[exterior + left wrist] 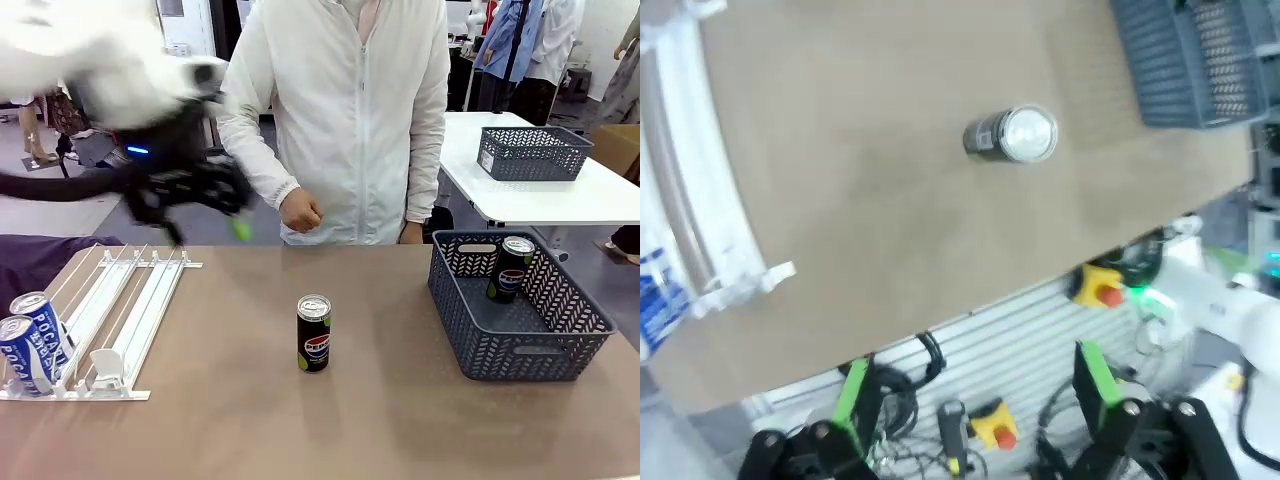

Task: Retrieve and store the cans from the dispenser.
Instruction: Pick up the last remaining can from one row of the Automatic Can Dispenser and place it in the middle of the table, then pick up one can from the Automatic Can Dispenser and place it in the middle of the table.

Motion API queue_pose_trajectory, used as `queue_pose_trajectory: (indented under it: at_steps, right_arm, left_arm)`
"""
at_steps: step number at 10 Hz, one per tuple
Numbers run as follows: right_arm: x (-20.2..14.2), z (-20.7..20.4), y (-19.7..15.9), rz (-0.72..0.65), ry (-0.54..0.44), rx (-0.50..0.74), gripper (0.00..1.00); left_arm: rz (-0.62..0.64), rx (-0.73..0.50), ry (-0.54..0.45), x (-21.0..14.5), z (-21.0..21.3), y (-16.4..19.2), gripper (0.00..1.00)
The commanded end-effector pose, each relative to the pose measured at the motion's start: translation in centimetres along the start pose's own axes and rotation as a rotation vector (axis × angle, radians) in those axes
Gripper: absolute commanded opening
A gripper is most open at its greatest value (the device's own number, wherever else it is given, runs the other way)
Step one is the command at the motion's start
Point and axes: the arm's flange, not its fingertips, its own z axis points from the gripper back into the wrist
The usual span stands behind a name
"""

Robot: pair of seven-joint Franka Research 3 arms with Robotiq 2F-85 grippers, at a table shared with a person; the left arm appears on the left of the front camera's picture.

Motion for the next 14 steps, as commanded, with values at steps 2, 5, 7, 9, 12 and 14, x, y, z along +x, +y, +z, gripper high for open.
queue_pose_trajectory:
  at_steps: [2, 5, 7, 9, 12, 14]
  right_arm:
    - [0.1, 0.0, 0.2, 0.023, -0.003, 0.013, 1.00]
    - [0.1, 0.0, 0.2, 0.023, -0.003, 0.013, 1.00]
    - [0.1, 0.0, 0.2, 0.023, -0.003, 0.013, 1.00]
    - [0.1, 0.0, 0.2, 0.023, -0.003, 0.013, 1.00]
    - [0.1, 0.0, 0.2, 0.023, -0.003, 0.013, 1.00]
    - [0.1, 0.0, 0.2, 0.023, -0.003, 0.013, 1.00]
  left_arm:
    - [0.049, -0.415, 0.045, -6.8, 5.7, 17.1, 1.00]
    - [0.122, -0.737, -0.009, -11.8, 7.7, 28.9, 1.00]
    - [0.254, -0.841, -0.117, -13.3, 6.9, 32.9, 1.00]
    - [0.112, -0.753, -0.041, -15.1, 7.7, 30.9, 1.00]
    - [0.112, -0.753, -0.041, -15.1, 7.7, 30.9, 1.00]
    - [0.112, -0.753, -0.041, -15.1, 7.7, 30.9, 1.00]
